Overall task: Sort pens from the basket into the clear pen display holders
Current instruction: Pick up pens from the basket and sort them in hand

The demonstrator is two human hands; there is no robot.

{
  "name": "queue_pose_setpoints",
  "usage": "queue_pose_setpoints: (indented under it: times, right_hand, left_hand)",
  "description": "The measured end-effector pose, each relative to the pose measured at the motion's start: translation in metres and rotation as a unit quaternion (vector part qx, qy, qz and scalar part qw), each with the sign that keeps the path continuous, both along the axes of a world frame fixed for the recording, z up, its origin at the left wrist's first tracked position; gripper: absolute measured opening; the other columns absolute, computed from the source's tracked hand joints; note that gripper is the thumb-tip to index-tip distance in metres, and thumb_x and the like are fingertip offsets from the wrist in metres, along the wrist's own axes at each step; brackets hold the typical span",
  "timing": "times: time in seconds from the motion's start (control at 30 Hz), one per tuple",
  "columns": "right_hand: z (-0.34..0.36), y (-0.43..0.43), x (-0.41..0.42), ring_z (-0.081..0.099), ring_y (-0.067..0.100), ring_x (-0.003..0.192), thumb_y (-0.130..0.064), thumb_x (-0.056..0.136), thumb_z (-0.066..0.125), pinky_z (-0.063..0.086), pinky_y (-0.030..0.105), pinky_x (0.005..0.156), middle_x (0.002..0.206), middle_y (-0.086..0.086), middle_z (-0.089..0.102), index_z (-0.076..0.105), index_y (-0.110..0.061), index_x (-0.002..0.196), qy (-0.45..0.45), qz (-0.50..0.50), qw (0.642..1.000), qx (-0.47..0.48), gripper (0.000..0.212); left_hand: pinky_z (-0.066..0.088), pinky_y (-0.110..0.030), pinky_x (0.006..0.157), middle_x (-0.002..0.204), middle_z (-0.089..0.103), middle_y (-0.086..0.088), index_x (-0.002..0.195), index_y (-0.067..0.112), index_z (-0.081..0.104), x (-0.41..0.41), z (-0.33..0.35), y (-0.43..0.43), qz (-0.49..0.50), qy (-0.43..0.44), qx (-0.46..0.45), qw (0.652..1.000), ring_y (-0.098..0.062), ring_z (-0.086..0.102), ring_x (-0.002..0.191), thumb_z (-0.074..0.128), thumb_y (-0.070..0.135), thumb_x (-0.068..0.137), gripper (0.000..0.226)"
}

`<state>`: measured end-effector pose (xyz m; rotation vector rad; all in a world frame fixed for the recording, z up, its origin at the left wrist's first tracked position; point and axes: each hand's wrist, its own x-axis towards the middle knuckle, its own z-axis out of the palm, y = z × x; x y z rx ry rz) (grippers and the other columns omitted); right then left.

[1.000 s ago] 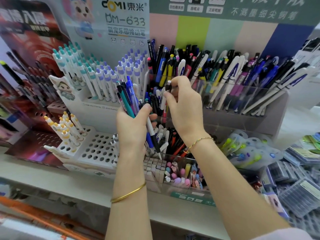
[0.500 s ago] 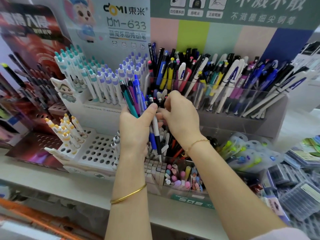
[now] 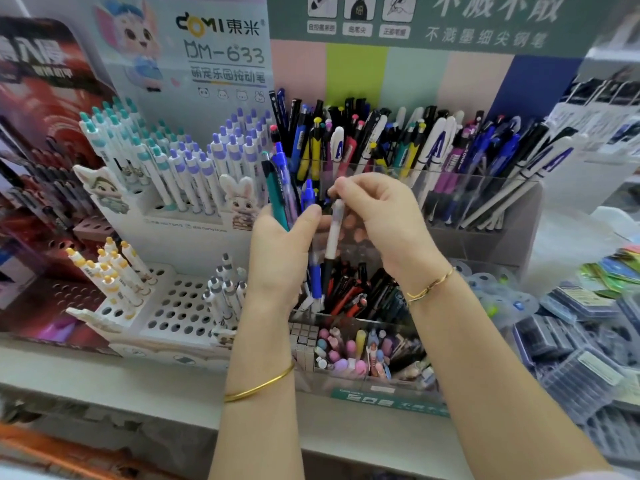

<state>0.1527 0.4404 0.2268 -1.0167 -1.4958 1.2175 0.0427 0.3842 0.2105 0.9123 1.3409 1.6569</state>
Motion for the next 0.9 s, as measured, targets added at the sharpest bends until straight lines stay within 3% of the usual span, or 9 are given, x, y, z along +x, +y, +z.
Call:
queue_pose_setpoints:
  times: [0.17,0.37,0.47,0.6,0.7,0.77,0.9]
  right_hand:
    - [0.008,0.003,0.004,0.061,0.017,0.047,-0.018,0.099,0.052,0.045,0.024,0.039,0.068,0.010,0.064,0.055,-0.012,0.085,0.052,-0.125,0.982,0.135,0.016]
    - [0.005,0.000,-0.020,0.064,0.014,0.050,-0.017,0.099,0.051,0.053,0.033,0.045,0.064,0.008,0.061,0.054,-0.003,0.089,0.000,-0.123,0.963,0.242,0.017]
    - [-0.001,0.004,-0.029,0.064,0.014,0.053,-0.015,0.098,0.053,0.055,0.037,0.050,0.067,0.008,0.062,0.054,-0.001,0.090,-0.058,-0.105,0.966,0.227,0.016]
    - [-0.011,0.008,-0.035,0.067,0.022,0.067,-0.006,0.095,0.052,0.058,0.039,0.061,0.078,0.006,0.061,0.053,-0.007,0.094,-0.133,-0.049,0.980,0.140,0.002]
    - [-0.022,0.009,-0.037,0.066,0.023,0.073,-0.005,0.093,0.051,0.057,0.043,0.067,0.080,0.004,0.063,0.058,-0.008,0.095,-0.199,-0.067,0.966,0.149,0.007]
    - [-0.026,0.009,-0.040,0.061,0.017,0.077,-0.012,0.093,0.054,0.054,0.039,0.072,0.082,0.000,0.061,0.058,-0.009,0.099,-0.211,-0.078,0.961,0.160,0.008]
    - [-0.025,0.008,-0.044,0.051,0.010,0.076,-0.018,0.091,0.059,0.044,0.025,0.068,0.091,-0.002,0.056,0.056,-0.016,0.108,-0.196,-0.101,0.952,0.213,0.016]
  left_hand:
    - [0.059,-0.030,0.056,0.083,0.064,-0.013,0.106,0.005,0.054,-0.013,-0.003,-0.001,0.097,-0.011,-0.010,0.995,-0.010,0.063,0.052,0.054,0.011,0.097,0.011]
    - [0.054,-0.020,0.052,0.081,0.067,-0.005,0.118,0.003,0.053,-0.019,-0.007,0.000,0.144,0.006,-0.014,0.989,-0.004,0.063,0.052,0.056,0.015,0.097,0.025]
    - [0.054,-0.020,0.053,0.082,0.068,-0.003,0.120,0.005,0.053,-0.020,-0.009,-0.001,0.139,0.003,-0.019,0.990,-0.003,0.063,0.055,0.056,0.016,0.096,0.026]
    - [0.053,-0.018,0.054,0.085,0.068,-0.001,0.118,0.010,0.051,-0.020,-0.009,-0.002,0.117,0.001,-0.029,0.993,-0.002,0.065,0.058,0.056,0.015,0.096,0.023]
    - [0.053,-0.019,0.054,0.088,0.068,-0.002,0.116,0.011,0.049,-0.020,-0.009,-0.003,0.101,-0.002,-0.031,0.994,-0.003,0.066,0.061,0.056,0.011,0.094,0.023]
    - [0.054,-0.020,0.055,0.091,0.069,-0.003,0.119,0.011,0.050,-0.020,-0.009,-0.003,0.097,-0.003,-0.034,0.995,-0.004,0.067,0.063,0.056,0.011,0.093,0.026]
    - [0.054,-0.020,0.056,0.092,0.070,-0.004,0.120,0.012,0.050,-0.022,-0.010,-0.003,0.099,-0.006,-0.030,0.995,-0.004,0.067,0.064,0.058,0.012,0.092,0.029]
